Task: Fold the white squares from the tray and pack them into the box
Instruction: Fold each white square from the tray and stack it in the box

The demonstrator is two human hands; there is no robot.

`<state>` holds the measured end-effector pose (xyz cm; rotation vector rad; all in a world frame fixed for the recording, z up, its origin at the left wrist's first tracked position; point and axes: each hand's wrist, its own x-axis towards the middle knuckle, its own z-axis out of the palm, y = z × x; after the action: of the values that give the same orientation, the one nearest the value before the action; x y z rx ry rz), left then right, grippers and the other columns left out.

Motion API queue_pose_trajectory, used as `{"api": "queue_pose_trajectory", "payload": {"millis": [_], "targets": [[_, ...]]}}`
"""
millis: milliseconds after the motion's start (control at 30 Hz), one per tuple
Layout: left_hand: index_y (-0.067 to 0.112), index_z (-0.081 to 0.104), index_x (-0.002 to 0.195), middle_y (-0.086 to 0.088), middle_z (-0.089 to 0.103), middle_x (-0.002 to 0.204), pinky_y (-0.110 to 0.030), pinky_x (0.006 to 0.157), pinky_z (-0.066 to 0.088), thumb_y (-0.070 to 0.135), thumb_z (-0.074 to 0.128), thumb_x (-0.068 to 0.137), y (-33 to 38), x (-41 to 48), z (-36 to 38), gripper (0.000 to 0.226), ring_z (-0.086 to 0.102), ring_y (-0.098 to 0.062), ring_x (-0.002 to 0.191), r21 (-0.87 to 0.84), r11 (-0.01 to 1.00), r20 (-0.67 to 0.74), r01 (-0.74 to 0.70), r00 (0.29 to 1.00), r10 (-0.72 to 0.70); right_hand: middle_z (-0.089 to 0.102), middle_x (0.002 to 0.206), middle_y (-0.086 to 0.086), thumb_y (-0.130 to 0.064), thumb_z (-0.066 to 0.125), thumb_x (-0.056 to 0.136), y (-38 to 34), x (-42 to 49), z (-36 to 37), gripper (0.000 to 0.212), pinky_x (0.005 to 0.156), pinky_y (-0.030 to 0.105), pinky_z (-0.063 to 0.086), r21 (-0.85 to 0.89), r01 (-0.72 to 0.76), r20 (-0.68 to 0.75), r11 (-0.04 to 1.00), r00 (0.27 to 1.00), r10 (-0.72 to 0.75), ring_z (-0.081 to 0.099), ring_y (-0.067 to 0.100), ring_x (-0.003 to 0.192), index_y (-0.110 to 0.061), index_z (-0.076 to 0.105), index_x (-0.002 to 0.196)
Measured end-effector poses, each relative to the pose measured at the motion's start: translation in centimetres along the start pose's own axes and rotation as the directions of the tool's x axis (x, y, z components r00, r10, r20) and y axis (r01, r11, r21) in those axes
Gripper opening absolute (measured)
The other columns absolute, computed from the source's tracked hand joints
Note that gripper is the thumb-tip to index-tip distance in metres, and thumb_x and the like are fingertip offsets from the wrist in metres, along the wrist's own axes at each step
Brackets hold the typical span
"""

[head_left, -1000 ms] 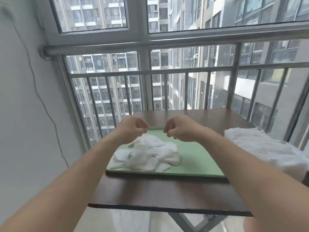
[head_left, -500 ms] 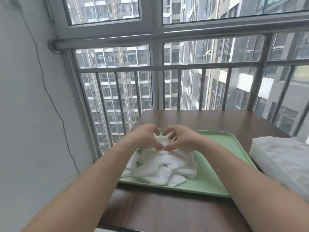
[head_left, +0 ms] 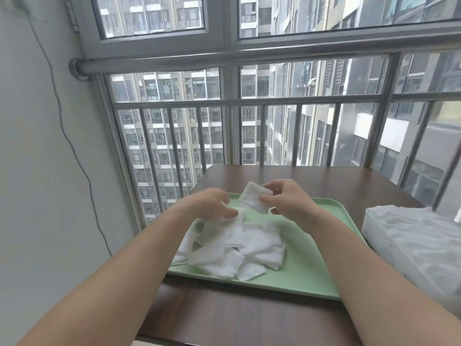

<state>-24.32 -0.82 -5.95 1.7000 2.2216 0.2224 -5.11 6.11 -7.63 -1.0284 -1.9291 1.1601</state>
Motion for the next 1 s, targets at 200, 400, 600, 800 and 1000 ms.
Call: {"api": "queue_pose_trajectory", "payload": {"millis": [200, 400, 600, 800, 1000], "targets": [[0.035, 0.061, 0.105, 0.0, 0.064, 0.113, -0.044, 0.086, 0.059, 0.041, 0.078, 0.076, 0.6, 0.6, 0.8, 0.035, 0.064, -0.023, 0.097, -0.052, 0.999, -0.065, -0.004, 0.998, 0.0, 0.068, 0.103, 0.012, -0.013, 0.06, 0.094, -0.4, -0.2, -0.6, 0.017, 0.075, 0.033, 0.053, 0.151, -0.09, -0.019, 0.984, 0.995, 0.093, 0.063, 0.022, 0.087, -0.007, 0.064, 0.11], [0.025, 0.063, 0.092, 0.0, 0.065, 0.099, -0.019, 0.054, 0.049, 0.023, 0.077, 0.082, 0.6, 1.2, 0.5, 0.018, 0.061, -0.012, 0.073, -0.202, 0.974, -0.144, -0.1, 0.987, 0.071, 0.068, 0.096, 0.009, -0.015, 0.059, 0.094, -0.8, -0.3, -0.3, 0.019, 0.075, 0.034, 0.051, 0.167, -0.092, -0.046, 0.982, 0.994, 0.101, 0.062, 0.02, 0.082, -0.006, 0.064, 0.11], [0.028, 0.067, 0.109, 0.008, 0.06, 0.108, -0.027, 0.079, 0.052, 0.04, 0.082, 0.077, 0.8, 1.4, 0.2, 0.037, 0.06, -0.007, 0.09, -0.247, 0.95, -0.147, -0.192, 0.976, 0.159, 0.066, 0.095, 0.009, -0.011, 0.054, 0.093, -0.8, -0.3, -0.7, 0.011, 0.066, 0.03, 0.044, 0.2, -0.135, -0.17, 0.97, 0.971, 0.17, 0.061, 0.019, 0.075, -0.012, 0.062, 0.1], [0.028, 0.071, 0.09, 0.005, 0.072, 0.095, -0.023, 0.073, 0.052, 0.033, 0.074, 0.089, 0.8, 1.6, -0.4, 0.006, 0.067, -0.011, 0.087, -0.303, 0.926, -0.248, -0.226, 0.957, 0.152, 0.065, 0.094, 0.01, -0.01, 0.054, 0.094, -0.6, 0.0, -1.0, 0.016, 0.059, 0.027, 0.039, 0.225, -0.152, -0.243, 0.963, 0.948, 0.206, 0.06, 0.022, 0.078, -0.018, 0.057, 0.081], [0.022, 0.07, 0.089, 0.001, 0.076, 0.087, -0.021, 0.067, 0.053, 0.022, 0.073, 0.09, 0.7, 0.9, -1.3, 0.003, 0.07, -0.011, 0.079, -0.375, 0.895, -0.291, -0.242, 0.947, 0.135, 0.064, 0.092, 0.009, -0.01, 0.054, 0.094, -0.8, -0.2, -0.9, 0.016, 0.058, 0.026, 0.037, 0.229, -0.145, -0.236, 0.963, 0.951, 0.199, 0.06, 0.021, 0.076, -0.018, 0.056, 0.08]]}}
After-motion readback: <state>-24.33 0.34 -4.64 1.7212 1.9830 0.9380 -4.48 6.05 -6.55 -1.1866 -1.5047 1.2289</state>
